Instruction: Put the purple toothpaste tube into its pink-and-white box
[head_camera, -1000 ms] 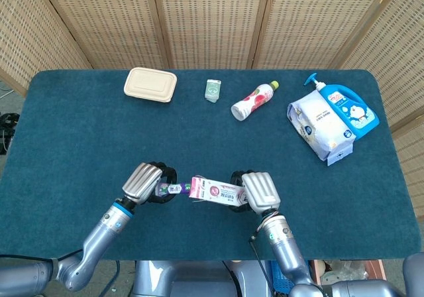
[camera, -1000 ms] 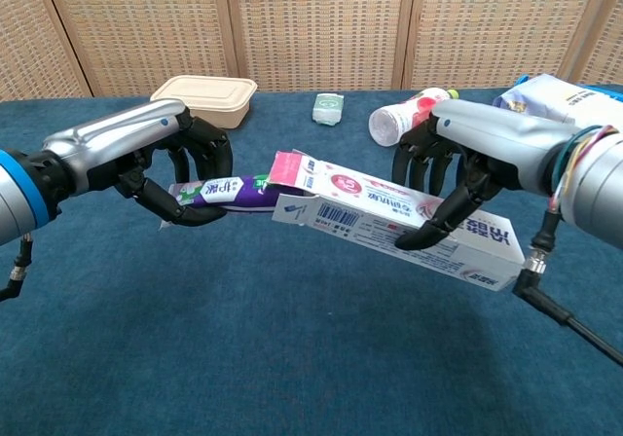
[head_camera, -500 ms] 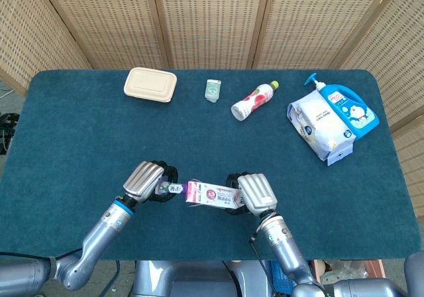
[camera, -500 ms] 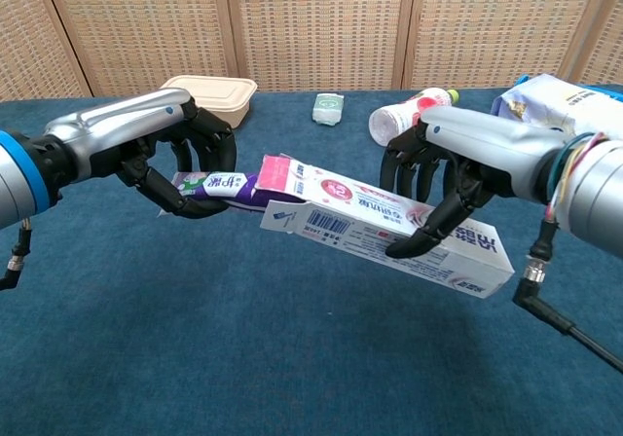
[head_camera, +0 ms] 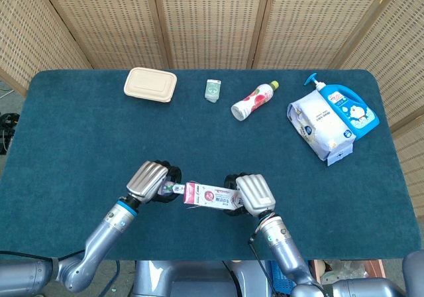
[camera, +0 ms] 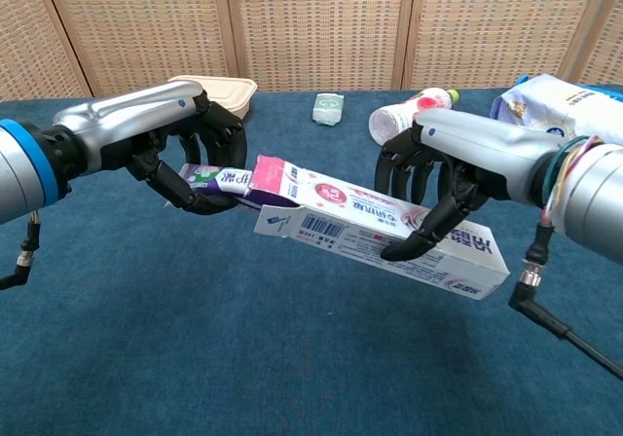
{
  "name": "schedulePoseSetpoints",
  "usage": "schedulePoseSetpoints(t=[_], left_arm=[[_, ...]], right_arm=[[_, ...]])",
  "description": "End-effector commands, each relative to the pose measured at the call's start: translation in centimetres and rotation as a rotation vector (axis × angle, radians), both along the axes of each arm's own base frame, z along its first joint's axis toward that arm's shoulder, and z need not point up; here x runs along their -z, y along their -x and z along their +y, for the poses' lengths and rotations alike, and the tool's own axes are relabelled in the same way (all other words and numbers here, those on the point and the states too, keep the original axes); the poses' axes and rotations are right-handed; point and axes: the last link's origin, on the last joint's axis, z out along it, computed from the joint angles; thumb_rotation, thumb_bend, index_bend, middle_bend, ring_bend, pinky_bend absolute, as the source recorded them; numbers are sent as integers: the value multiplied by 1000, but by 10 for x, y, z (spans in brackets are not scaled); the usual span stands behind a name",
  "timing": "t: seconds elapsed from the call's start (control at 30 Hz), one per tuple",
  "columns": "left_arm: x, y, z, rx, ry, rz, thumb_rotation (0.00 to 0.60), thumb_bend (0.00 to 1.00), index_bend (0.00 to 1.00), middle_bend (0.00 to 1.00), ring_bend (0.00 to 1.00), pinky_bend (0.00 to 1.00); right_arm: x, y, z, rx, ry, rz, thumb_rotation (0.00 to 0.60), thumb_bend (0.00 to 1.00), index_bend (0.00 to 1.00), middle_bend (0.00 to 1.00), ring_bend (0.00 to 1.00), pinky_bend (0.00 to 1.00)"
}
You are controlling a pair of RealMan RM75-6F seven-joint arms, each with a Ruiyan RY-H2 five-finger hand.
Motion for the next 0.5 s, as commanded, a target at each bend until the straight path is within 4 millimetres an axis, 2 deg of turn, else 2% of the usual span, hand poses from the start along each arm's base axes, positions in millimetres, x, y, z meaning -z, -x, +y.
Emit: schedulePoseSetpoints(t=[0.03,0.23,0.5], left_arm=[[-1,-6,-1,-4,5,7,600,495,836,595,426,448],[-3,-17,-6,-3,-2,18,600,480,817,581,411,437],[-2,-18,-8,4,-19,24,600,430,736,500,333,394]], right_arm=[[0,0,0,-1,-2,-3,600,161,646,526,441,499],[3,-2,2,-5,-9,-9,600,162,646,527,441,499],[4,-4,3,-3,-11,-19,600,164,646,526,441,499]])
